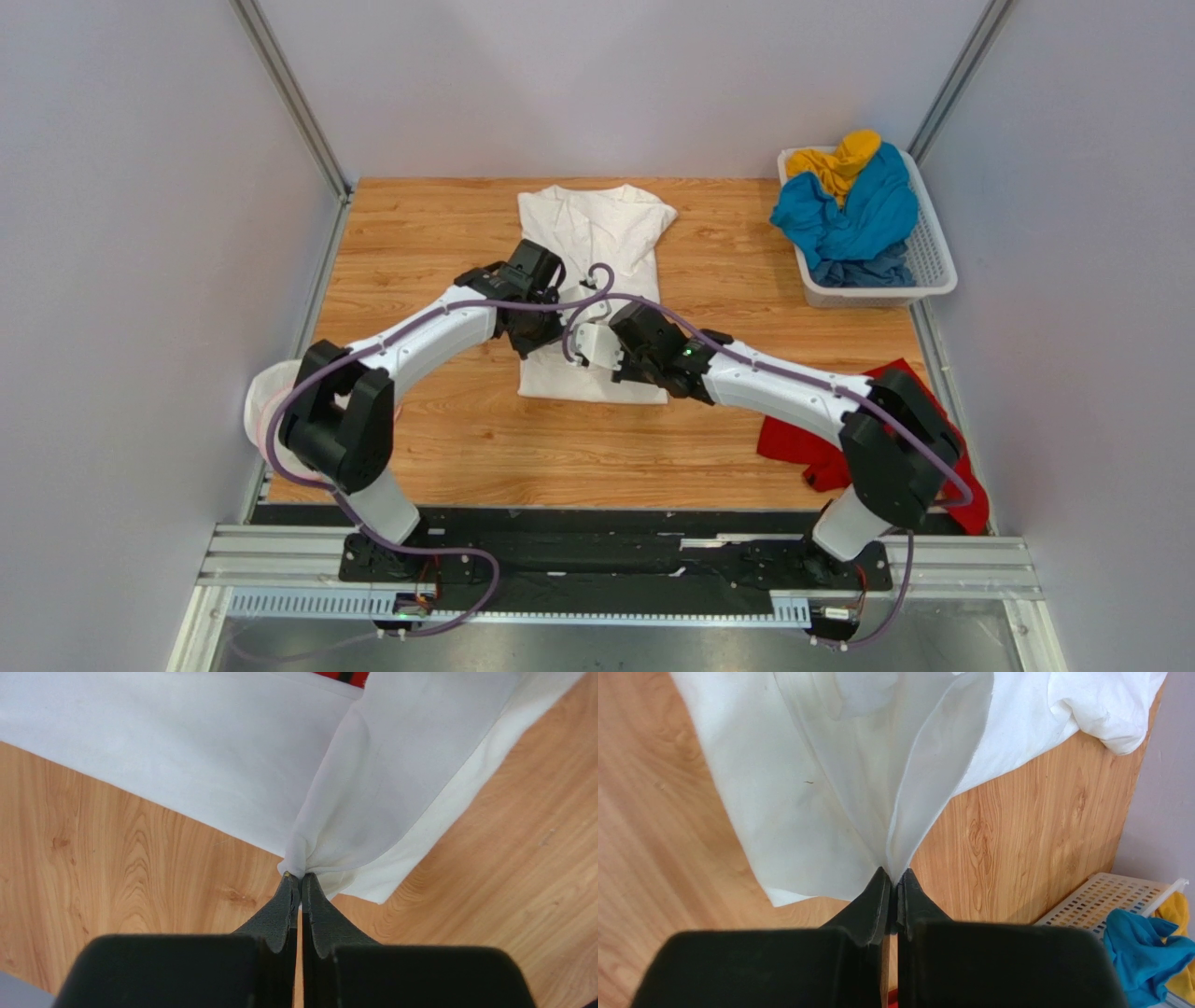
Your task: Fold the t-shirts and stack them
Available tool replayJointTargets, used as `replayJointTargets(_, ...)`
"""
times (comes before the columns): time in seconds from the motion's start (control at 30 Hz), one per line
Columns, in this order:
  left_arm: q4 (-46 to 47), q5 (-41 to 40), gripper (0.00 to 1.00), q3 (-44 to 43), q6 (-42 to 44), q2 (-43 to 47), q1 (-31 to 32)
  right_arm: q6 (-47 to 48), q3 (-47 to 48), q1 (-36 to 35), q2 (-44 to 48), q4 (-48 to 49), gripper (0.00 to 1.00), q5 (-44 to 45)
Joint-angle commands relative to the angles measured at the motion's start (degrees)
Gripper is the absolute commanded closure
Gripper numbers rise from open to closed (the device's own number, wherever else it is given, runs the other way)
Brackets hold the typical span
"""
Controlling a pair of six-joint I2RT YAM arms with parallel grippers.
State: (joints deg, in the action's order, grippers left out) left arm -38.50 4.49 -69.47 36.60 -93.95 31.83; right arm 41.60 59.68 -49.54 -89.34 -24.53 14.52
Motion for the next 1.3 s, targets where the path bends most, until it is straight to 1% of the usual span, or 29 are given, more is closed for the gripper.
replayJointTargets(0.0, 2.90, 1.75, 1.00, -5.84, 1.37, -3.60, -2.56, 2.86, 7.11, 2.51, -6.62, 5.55, 1.00, -2.48)
replayJointTargets(0.17, 3.26, 1.75, 1.00, -9.97, 1.54, -8.78, -4.67, 4.27, 13.78, 4.97, -12.34, 6.34, 1.00, -3.10)
replayJointTargets(0.3, 3.17, 1.31, 1.00, -13.84, 2.33, -12.21, -5.11, 5.07, 16.34, 6.56, -16.29, 6.43, 1.00, -3.01)
replayJointTargets(0.53, 3.08, 0.78, 1.00, -18.15, 2.42, -17.92, -5.91, 5.59, 18.54, 8.49, -19.55, 7.04, 1.00, -3.27)
replayJointTargets(0.87, 3.43, -0.36, 1.00, -20.70, 3.56, -20.39, -7.49, 6.82, 22.40, 11.04, -23.24, 7.40, 1.00, -2.75)
replayJointTargets(1.27, 3.69, -1.59, 1.00, -22.46, 4.00, -23.21, -7.93, 6.65, 26.89, 11.39, -28.08, 8.18, 1.00, -0.73)
